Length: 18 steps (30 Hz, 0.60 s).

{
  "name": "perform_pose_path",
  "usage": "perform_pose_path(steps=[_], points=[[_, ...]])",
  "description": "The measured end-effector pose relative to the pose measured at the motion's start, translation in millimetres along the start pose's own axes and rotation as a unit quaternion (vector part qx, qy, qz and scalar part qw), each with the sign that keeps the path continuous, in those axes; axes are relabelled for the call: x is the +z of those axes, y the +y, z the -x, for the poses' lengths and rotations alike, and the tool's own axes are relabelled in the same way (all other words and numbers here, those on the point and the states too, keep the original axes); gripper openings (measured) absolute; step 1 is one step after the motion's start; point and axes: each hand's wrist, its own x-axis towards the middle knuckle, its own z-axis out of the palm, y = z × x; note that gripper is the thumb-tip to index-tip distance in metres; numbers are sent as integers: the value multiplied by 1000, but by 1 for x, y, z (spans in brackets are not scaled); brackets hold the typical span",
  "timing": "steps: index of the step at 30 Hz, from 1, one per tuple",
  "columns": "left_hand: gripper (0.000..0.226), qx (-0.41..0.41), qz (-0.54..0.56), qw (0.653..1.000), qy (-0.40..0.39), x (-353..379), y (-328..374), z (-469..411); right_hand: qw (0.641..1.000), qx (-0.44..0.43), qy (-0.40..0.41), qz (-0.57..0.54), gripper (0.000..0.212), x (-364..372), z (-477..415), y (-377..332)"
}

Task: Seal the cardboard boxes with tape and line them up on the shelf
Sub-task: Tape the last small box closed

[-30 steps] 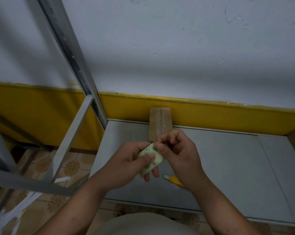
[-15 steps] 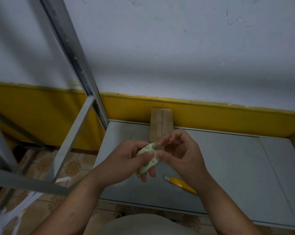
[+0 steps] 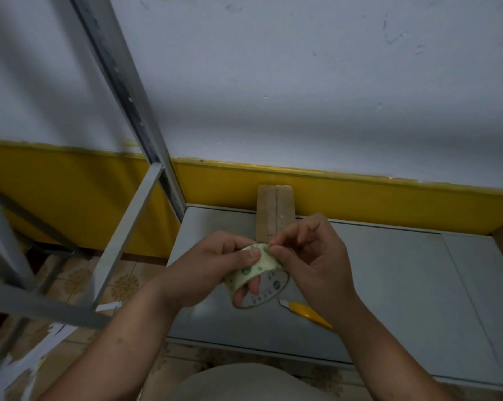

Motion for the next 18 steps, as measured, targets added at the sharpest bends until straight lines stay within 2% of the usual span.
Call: perform_pose_path(steps=[2, 4, 5, 7, 8, 9, 12, 14, 18], points=[[52, -5, 38, 999, -14, 1, -3, -3, 1000, 2, -4, -3, 43, 1, 0, 2], [46, -3, 66, 998, -1, 3, -2, -6, 1000, 7, 1, -8, 44, 2, 0, 0], [40, -9, 77, 996, 51, 0, -4, -8, 1000, 8, 14, -19, 46, 2, 0, -5], [30, -27, 91, 972, 216, -17, -5, -4, 998, -1, 53, -32, 44, -9, -2, -15], [29, -27, 86, 958, 273, -29, -5, 2, 997, -4, 68, -27, 42, -18, -4, -21], [29, -23, 70, 954, 289, -38, -4, 8, 996, 4, 81, -24, 41, -26, -7, -25], [39, 2, -36, 977, 212, -36, 9, 15, 995, 68, 72, -32, 35, -42, -18, -26], [40, 24, -108, 976, 190, -21, 16, 11, 994, 84, 52, -42, 31, -38, -20, -23], [27, 45, -132, 975, 173, -1, 19, 4, 992, 100, 36, -61, 31, -27, -16, -13]])
